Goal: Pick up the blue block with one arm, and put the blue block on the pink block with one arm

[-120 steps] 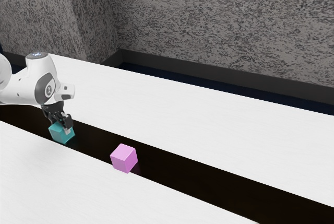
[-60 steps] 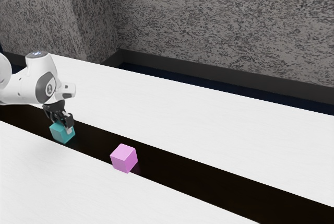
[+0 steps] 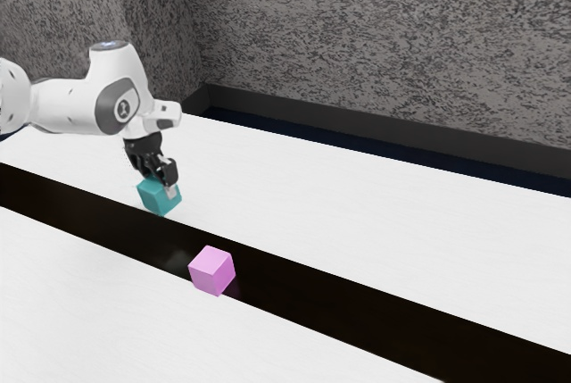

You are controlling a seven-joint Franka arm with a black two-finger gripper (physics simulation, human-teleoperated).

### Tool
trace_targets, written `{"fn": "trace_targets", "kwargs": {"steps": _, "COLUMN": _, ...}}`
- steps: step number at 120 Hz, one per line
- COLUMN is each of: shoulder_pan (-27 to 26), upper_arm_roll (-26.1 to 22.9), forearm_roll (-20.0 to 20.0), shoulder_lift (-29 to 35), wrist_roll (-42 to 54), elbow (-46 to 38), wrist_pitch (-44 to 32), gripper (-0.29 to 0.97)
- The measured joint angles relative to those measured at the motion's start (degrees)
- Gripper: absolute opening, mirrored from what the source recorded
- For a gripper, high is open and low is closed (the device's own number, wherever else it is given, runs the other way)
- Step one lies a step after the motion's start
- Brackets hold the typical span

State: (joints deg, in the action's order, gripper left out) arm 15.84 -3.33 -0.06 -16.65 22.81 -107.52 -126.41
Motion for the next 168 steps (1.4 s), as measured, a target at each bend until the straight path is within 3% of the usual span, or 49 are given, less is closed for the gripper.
{"fn": "trace_targets", "kwargs": {"steps": 31, "shoulder_pan": -0.16, "upper_arm_roll": -6.37, "forearm_roll": 0.01, "shoulder_lift": 3.52, "wrist_roll": -5.97, "elbow": -0.89, "wrist_pitch": 3.58, "gripper": 0.35}}
{"fn": "trace_targets", "kwargs": {"steps": 73, "shoulder_pan": -0.26, "upper_arm_roll": -10.76, "forearm_roll": -0.98, "shoulder_lift": 9.00, "wrist_roll": -14.24, "elbow": -7.63, "wrist_pitch": 4.97, "gripper": 0.36}}
{"fn": "trace_targets", "kwargs": {"steps": 168, "shoulder_pan": -0.28, "upper_arm_roll": -14.67, "forearm_roll": -3.27, "shoulder_lift": 12.44, "wrist_roll": -24.83, "elbow": -16.56, "wrist_pitch": 0.17, "gripper": 0.36}}
